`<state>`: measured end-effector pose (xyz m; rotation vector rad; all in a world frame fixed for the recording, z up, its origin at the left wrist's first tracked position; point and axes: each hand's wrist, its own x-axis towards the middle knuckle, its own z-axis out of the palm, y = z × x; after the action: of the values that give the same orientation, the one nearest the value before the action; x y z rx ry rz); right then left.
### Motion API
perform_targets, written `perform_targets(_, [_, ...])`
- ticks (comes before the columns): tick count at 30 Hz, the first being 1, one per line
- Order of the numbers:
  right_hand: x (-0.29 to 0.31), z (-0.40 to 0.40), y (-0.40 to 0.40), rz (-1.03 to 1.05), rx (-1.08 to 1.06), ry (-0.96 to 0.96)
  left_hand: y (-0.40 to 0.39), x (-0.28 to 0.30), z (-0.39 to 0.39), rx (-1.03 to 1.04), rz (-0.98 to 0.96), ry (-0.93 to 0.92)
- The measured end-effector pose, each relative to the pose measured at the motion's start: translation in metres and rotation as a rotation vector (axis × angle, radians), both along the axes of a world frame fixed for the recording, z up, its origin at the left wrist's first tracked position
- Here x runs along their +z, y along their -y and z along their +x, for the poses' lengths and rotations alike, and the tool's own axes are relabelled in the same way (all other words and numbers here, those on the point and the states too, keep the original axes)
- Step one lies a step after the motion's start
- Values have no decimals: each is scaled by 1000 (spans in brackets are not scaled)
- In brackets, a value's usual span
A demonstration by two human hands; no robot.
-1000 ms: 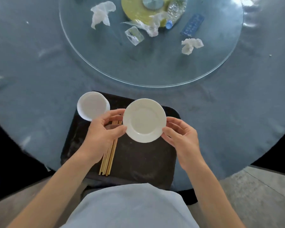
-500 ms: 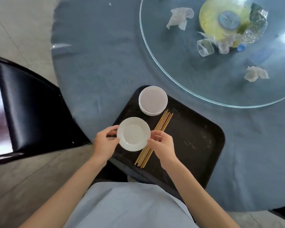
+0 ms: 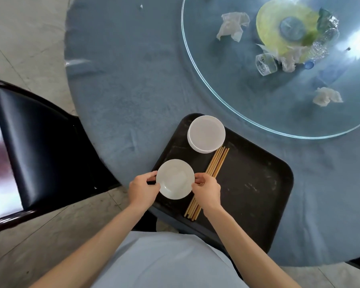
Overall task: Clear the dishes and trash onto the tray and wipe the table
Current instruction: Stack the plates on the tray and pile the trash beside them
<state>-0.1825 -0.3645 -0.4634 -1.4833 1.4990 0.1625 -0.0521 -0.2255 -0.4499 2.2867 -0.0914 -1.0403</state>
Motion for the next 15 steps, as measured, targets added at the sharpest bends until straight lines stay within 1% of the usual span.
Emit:
perform_targets(2, [2,2,0,-14,12,-25,0,2,2,0,0,-11])
perform_targets(6, [10,4,3,2,81,-32,3,6,15,5,-3,-157])
perform_targets(8, [16,3,10,39,114,-22,9,9,31,-79,33,-211])
perform_targets(10, [22,1,21,53,133,-13,19,17,53,-211,67,-233])
perform_targets(12, [29,-5,38,30,161,-2,37,27,79,-308,64,-181])
perform_targets(15, [43,-16,75,-47,145,20,83,44,119,-382,-4,-40])
